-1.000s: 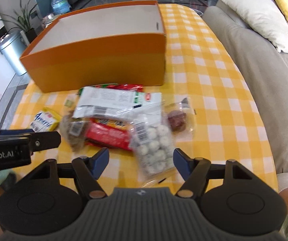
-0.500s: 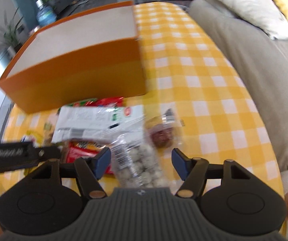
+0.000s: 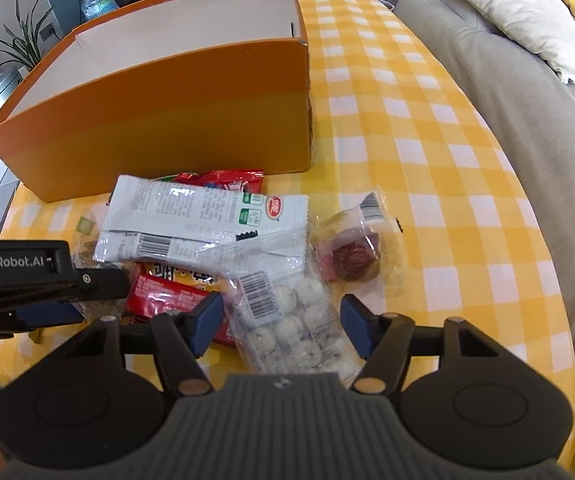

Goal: Organize snacks
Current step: 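Grasp the candy bag with left tool while right tool grasps white-ball bag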

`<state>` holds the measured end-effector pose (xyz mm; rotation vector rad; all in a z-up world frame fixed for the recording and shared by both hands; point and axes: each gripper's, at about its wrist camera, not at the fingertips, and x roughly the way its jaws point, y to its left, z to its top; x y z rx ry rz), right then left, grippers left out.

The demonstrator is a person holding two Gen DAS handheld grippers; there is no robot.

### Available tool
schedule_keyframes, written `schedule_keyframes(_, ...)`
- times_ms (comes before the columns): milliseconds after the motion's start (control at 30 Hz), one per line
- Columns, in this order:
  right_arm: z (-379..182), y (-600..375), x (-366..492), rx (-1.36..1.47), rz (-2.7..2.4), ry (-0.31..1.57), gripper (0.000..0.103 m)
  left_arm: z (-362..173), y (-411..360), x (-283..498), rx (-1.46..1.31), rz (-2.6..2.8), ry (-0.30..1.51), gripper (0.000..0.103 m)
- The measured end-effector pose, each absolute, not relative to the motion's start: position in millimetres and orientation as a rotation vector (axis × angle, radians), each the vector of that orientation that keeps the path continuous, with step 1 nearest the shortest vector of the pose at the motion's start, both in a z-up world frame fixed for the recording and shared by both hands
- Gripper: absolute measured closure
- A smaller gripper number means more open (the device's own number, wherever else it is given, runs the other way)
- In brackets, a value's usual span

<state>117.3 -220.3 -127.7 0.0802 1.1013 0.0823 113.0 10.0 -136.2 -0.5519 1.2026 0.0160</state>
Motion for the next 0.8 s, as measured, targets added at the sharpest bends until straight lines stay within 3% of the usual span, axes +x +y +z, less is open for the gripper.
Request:
schedule_keyframes(133, -128, -223, 116, 0.107, 0.069, 1.113, 0.038, -137, 11, 114, -0.556, 0.024, 1.192, 0.031)
schedule_keyframes(233, -127, -221, 115, 0.095, 0.071, 1.115, 0.038, -137, 10, 113, -0.534, 0.015, 1.188, 0.050)
schedule_keyframes(267, -127, -220, 114, 0.088, 0.072, 1.117, 0.039, -137, 10, 113, -0.537, 0.003, 1.189, 0.063)
schedule_keyframes(433, -124, -218, 112, 0.064, 0.072, 1.116, 0.043, -135, 7, 114, -0.500, -0.008, 1.191, 0.071)
schedule_keyframes(800, -108, -220, 100, 0.091, 0.078, 1.150, 0.048, -114, 4, 86, -0.394, -0.029, 1.206, 0.072)
